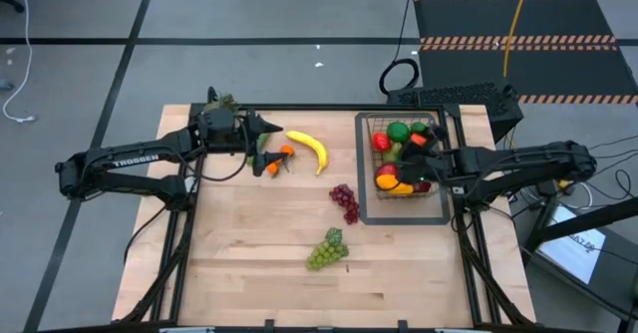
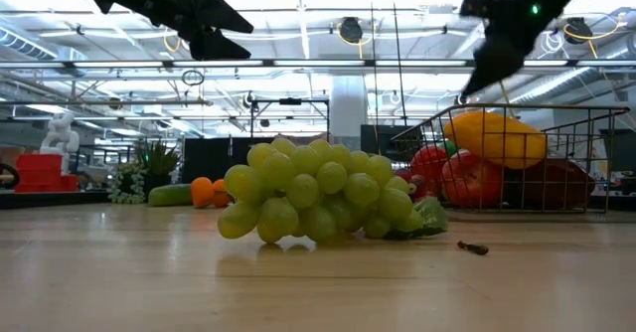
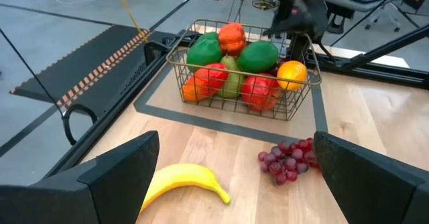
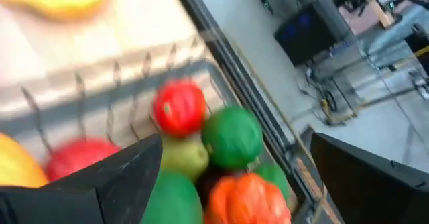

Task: Build produce basket
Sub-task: Put the tangerine into the gold wire basket

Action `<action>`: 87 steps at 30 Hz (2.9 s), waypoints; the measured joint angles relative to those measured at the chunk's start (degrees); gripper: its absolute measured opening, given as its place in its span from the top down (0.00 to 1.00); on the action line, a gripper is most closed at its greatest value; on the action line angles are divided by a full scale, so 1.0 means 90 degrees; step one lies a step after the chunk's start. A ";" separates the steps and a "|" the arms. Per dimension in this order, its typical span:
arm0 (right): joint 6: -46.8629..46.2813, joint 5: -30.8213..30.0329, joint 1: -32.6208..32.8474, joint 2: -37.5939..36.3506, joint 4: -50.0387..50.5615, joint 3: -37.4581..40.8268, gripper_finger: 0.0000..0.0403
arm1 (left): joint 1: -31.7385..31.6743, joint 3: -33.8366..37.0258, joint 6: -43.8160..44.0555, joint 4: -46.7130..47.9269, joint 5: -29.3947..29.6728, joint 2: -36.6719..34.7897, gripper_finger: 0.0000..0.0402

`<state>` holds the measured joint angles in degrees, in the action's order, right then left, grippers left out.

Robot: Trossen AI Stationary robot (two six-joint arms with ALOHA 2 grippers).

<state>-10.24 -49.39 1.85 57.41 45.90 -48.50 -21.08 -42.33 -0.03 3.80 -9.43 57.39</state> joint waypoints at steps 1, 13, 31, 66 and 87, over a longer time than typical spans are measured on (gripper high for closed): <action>0.0013 -0.0002 0.0065 0.0000 -0.0104 -0.0089 0.07 | 0.0000 0.0000 -0.0025 0.0023 0.0002 0.0000 0.02; 0.1543 -0.0341 0.0089 -0.0016 -0.2864 -0.0293 0.07 | -0.0115 -0.0002 -0.0205 0.0678 0.0876 0.0187 0.02; 0.3214 -0.0173 0.0033 -0.0005 -0.4064 -0.0293 0.06 | 0.0173 -0.0694 -0.1126 0.0867 0.1520 0.2837 0.02; 0.3233 -0.0168 0.0055 -0.0010 -0.3748 -0.0291 0.06 | 0.1394 -0.1699 -0.6867 0.2822 0.3535 0.5116 0.36; 0.3221 -0.0164 0.0055 -0.0010 -0.3763 -0.0291 0.06 | 0.0896 -0.1681 -0.6698 0.2897 0.3186 0.5121 0.74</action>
<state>18.74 -50.87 2.35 57.32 12.03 -51.11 -13.02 -57.45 -60.31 29.87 19.25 103.48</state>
